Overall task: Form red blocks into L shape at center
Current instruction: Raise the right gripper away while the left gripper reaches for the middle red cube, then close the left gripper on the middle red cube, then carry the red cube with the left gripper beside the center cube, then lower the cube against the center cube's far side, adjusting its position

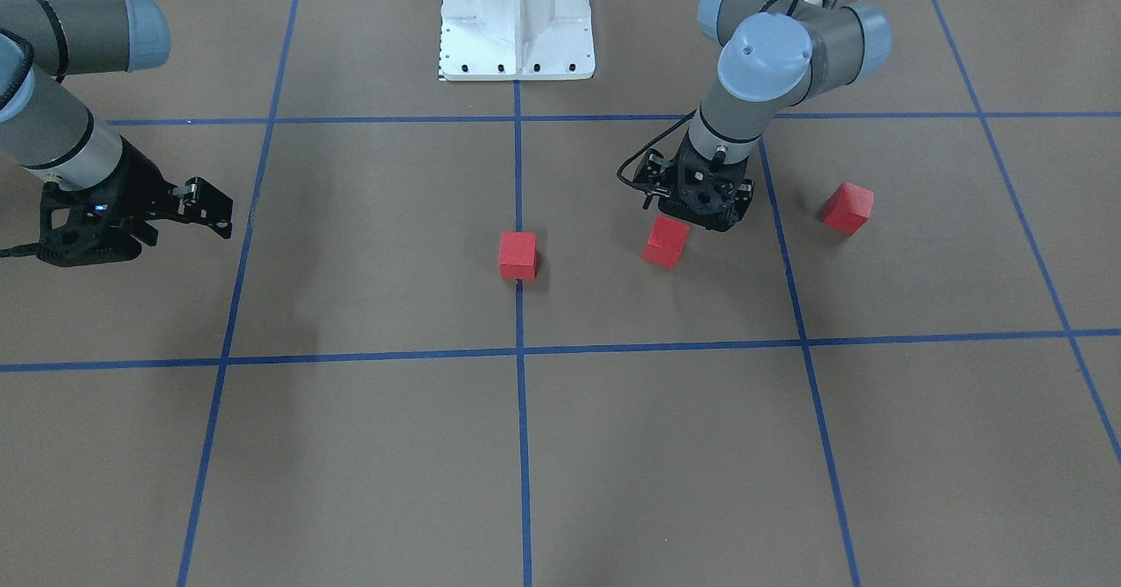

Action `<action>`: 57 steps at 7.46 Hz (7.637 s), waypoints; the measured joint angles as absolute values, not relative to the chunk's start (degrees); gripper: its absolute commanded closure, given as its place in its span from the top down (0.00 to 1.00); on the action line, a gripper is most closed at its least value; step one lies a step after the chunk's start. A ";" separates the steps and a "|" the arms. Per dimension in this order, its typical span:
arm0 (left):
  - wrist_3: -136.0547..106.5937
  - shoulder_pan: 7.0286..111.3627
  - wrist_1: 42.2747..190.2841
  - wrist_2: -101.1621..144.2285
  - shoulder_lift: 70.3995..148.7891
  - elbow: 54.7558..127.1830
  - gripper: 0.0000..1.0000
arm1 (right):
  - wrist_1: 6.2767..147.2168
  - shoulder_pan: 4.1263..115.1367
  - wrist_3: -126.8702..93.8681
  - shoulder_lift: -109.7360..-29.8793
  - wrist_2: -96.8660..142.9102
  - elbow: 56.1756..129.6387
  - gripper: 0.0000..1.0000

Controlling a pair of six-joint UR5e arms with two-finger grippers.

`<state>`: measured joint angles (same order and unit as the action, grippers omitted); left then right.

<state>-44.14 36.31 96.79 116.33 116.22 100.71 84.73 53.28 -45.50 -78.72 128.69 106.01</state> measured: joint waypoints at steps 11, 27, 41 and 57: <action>-43.65 34.98 97.45 112.98 120.52 93.84 0.00 | 84.67 53.15 -46.04 -78.49 128.67 106.00 1.00; -55.68 36.38 96.88 113.05 151.72 61.59 0.00 | 84.64 53.35 -45.88 -79.04 128.53 106.44 1.00; -57.58 33.88 96.35 113.11 152.32 61.35 0.00 | 84.64 53.35 -45.88 -79.01 128.57 106.44 1.00; -60.02 33.46 96.26 113.46 151.11 63.10 0.00 | 84.64 53.26 -45.88 -78.76 128.41 106.08 1.00</action>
<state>-60.02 33.46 96.26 113.46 151.11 63.10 84.64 53.26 -45.88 -78.76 128.41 106.08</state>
